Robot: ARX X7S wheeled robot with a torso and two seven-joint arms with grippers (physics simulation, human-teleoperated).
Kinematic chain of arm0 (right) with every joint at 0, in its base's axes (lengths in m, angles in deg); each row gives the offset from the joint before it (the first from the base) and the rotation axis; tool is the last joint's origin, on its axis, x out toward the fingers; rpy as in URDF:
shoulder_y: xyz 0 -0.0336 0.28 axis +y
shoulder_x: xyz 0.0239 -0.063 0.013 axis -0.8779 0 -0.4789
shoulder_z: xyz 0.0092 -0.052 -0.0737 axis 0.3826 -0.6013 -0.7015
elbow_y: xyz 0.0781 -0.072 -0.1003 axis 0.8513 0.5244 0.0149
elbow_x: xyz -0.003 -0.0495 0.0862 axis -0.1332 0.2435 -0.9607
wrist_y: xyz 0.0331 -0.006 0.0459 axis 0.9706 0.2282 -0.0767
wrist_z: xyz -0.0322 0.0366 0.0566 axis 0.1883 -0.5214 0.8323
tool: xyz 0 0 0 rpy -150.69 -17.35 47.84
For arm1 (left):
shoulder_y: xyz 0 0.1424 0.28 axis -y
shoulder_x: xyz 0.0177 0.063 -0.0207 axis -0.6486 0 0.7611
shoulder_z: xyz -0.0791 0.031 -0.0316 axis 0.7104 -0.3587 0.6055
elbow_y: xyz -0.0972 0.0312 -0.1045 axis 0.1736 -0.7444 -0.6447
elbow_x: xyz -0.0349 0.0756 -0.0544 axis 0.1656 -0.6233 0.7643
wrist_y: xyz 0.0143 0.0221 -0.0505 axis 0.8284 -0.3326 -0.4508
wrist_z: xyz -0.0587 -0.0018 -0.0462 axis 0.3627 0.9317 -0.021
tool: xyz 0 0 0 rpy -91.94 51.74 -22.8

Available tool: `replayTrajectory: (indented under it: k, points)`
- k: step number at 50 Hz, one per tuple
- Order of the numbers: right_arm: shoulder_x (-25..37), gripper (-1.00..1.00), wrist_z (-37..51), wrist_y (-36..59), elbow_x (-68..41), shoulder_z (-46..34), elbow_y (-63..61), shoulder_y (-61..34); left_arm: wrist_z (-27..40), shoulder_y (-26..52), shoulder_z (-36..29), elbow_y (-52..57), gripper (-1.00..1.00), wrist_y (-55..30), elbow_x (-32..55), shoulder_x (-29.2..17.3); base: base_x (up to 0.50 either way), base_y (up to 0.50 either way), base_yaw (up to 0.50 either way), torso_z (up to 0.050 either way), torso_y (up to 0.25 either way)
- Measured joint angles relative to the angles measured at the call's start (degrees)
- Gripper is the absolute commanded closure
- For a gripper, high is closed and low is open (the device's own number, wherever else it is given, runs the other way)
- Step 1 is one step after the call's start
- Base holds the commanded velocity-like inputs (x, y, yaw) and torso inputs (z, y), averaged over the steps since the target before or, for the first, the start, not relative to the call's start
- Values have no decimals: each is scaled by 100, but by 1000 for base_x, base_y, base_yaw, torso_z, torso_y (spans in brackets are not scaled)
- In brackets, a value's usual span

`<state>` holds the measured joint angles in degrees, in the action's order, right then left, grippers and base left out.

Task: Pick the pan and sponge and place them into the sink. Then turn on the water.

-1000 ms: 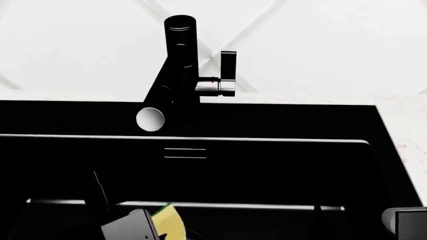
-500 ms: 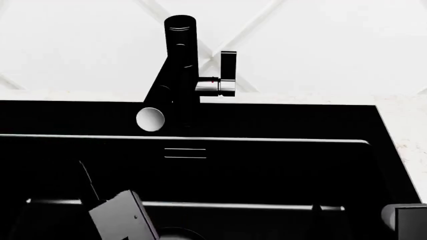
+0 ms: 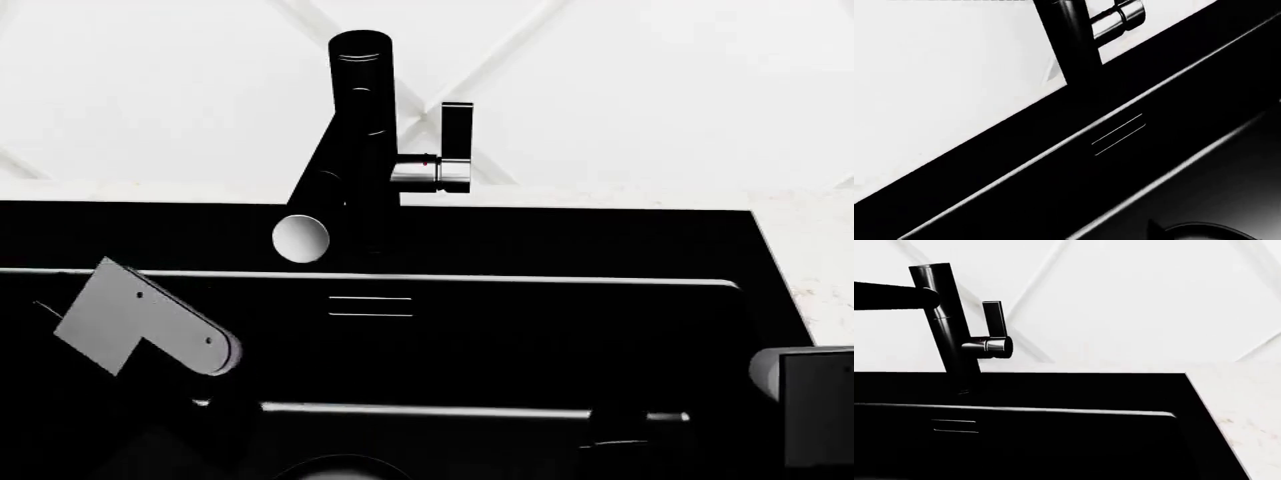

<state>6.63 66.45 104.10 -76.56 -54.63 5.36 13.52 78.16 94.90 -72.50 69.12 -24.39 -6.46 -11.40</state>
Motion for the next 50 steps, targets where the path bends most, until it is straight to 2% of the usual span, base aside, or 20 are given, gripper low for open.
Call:
replayTrajectory:
  k: [19, 35, 50]
  points:
    - [-694, -100, -203, 494, -32, -627, 1149, -1739, 702, -169, 1098, -273, -100, 110, 442, 169, 0, 0, 0, 0, 0]
    - [-1597, -100, -935, 390, 716, -1405, 3194, -3483, 870, -148, 1421, -460, -100, 383, 403, 199, 0, 0, 0, 0, 0]
    - [-2525, -100, -2034, -289, 1459, -2023, 5587, -4868, 1007, 18, 1669, -651, -100, 499, 437, 297, 0, 0, 0, 0, 0]
